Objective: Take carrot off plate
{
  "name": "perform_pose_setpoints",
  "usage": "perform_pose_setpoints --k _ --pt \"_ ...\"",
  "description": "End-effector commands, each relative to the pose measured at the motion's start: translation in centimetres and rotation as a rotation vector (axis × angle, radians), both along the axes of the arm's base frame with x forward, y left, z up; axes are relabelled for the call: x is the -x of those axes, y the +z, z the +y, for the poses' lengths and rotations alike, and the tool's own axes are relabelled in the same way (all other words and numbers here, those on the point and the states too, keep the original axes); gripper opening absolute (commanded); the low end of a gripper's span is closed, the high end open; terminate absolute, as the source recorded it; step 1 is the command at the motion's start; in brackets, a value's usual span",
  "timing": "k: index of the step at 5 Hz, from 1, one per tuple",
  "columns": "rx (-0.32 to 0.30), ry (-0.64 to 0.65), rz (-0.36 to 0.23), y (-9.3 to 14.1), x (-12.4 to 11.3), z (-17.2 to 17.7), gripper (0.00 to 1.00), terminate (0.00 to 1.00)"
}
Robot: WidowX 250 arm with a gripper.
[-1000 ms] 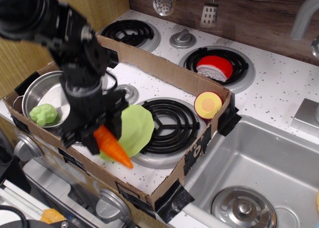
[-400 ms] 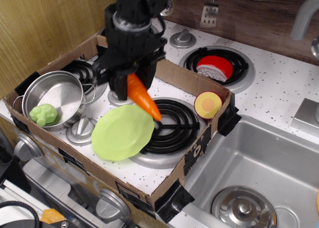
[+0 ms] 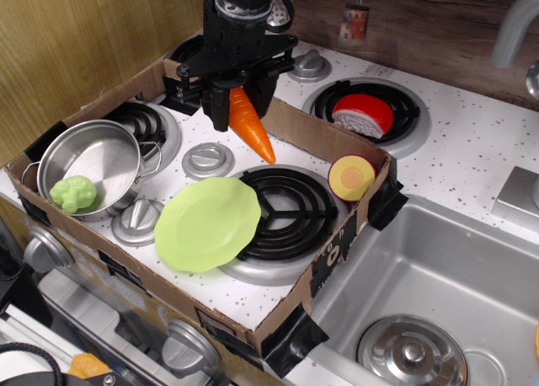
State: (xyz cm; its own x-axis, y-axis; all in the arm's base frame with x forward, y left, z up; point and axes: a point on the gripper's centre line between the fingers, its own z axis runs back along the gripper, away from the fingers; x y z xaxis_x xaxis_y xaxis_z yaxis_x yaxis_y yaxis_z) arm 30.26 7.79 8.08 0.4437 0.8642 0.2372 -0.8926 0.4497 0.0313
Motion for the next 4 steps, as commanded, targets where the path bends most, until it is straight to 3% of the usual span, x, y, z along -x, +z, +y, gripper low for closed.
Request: perform_pose_setpoints --k 1,2,3,4 --pt "-0.024 -0.022 -0.112 -1.0 -2.7 3.5 0.00 0.00" --pt "-0.057 -0.032 -0.147 -1.9 -3.4 5.7 0.00 0.00" --pt "-0.060 -0.059 -0.190 -2.9 -4.3 7.7 0.00 0.00" --pt "-0.038 -0.126 -0.190 -3.9 -5.2 8.7 0.00 0.00"
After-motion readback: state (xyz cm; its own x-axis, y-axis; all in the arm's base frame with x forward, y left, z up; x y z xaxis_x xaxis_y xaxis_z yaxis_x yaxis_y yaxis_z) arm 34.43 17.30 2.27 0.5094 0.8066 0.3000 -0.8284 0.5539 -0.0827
